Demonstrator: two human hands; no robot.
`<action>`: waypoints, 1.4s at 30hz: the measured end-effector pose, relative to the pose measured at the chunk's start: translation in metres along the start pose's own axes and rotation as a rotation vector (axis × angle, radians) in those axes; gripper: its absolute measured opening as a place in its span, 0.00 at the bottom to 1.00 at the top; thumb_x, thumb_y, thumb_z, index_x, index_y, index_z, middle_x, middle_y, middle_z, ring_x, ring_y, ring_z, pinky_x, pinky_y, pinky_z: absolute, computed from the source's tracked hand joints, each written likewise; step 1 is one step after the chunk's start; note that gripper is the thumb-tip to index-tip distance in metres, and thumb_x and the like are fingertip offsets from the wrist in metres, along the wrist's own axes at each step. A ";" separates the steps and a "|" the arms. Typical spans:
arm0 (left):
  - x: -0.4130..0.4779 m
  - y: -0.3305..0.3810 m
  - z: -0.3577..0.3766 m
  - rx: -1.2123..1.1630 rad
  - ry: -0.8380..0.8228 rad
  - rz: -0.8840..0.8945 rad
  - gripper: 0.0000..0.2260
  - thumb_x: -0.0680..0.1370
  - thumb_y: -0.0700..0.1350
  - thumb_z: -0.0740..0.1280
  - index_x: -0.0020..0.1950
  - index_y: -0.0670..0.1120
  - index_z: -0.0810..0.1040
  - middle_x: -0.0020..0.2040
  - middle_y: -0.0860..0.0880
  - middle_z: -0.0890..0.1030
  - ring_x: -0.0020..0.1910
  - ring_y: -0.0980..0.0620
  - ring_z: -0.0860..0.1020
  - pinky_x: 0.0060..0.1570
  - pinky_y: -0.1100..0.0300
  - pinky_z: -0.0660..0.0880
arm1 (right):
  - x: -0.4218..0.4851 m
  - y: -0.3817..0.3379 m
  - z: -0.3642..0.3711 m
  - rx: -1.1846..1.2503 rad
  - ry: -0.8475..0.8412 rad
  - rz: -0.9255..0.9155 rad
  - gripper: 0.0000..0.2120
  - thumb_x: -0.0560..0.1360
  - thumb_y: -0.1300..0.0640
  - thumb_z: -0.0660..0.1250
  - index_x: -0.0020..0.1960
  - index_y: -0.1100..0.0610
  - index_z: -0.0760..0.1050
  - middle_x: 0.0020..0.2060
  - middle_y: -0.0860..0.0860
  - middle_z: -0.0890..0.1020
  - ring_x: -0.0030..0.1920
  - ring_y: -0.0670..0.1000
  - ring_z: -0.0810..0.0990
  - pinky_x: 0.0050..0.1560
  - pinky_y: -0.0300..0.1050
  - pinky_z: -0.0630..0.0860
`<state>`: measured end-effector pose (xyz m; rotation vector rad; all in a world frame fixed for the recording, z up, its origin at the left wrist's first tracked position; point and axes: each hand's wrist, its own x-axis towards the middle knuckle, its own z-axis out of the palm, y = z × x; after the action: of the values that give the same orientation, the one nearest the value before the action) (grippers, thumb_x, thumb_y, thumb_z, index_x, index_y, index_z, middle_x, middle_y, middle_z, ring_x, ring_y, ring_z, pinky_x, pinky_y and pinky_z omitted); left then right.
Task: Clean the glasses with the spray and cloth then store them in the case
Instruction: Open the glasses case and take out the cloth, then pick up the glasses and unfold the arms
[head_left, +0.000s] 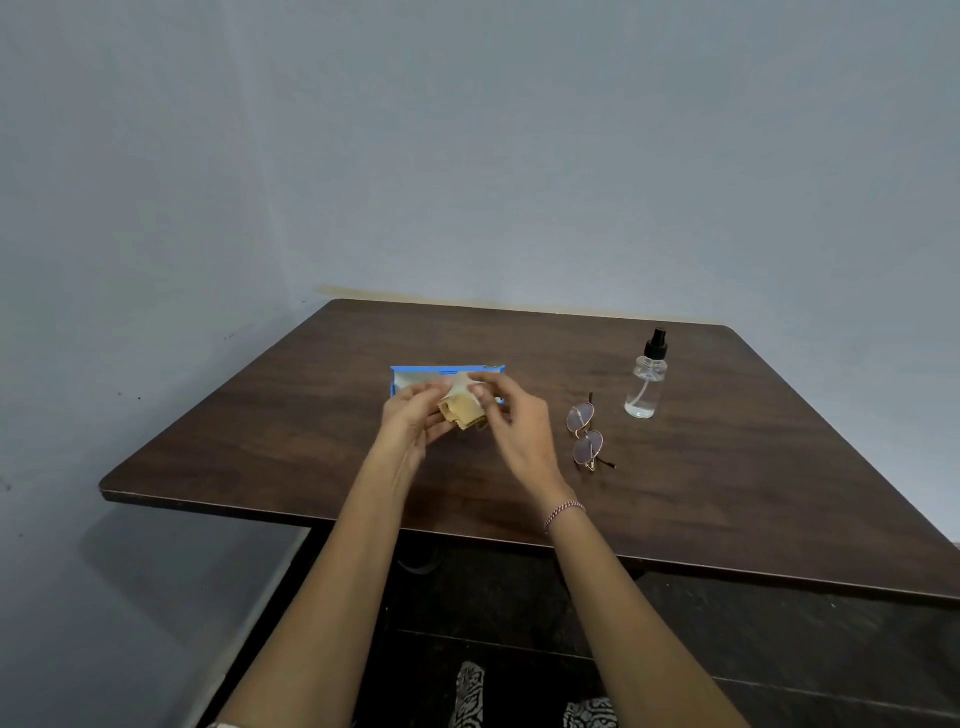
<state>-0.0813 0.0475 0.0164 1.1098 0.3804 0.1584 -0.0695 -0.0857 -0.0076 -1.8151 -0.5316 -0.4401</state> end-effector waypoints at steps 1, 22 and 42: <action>-0.001 -0.002 0.000 -0.002 -0.005 0.023 0.07 0.74 0.35 0.69 0.47 0.44 0.75 0.44 0.42 0.80 0.33 0.53 0.82 0.32 0.62 0.80 | -0.002 0.002 -0.001 0.034 0.106 0.035 0.08 0.78 0.52 0.63 0.54 0.51 0.78 0.46 0.47 0.83 0.47 0.45 0.81 0.47 0.40 0.77; -0.005 -0.029 -0.002 0.519 -0.167 0.183 0.07 0.72 0.32 0.72 0.48 0.41 0.82 0.48 0.42 0.82 0.45 0.48 0.82 0.40 0.62 0.80 | -0.005 0.023 -0.011 0.446 0.058 0.567 0.07 0.74 0.68 0.67 0.48 0.60 0.80 0.46 0.58 0.83 0.44 0.52 0.82 0.43 0.42 0.81; 0.015 -0.033 -0.001 1.239 -0.062 0.321 0.15 0.70 0.43 0.75 0.56 0.44 0.82 0.52 0.48 0.83 0.50 0.53 0.79 0.53 0.59 0.75 | 0.002 0.031 -0.010 -0.581 -0.394 0.273 0.18 0.75 0.57 0.68 0.64 0.60 0.74 0.58 0.56 0.71 0.59 0.56 0.71 0.62 0.48 0.70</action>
<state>-0.0699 0.0383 -0.0169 2.3958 0.2178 0.1689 -0.0507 -0.1028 -0.0275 -2.5209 -0.4350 -0.0392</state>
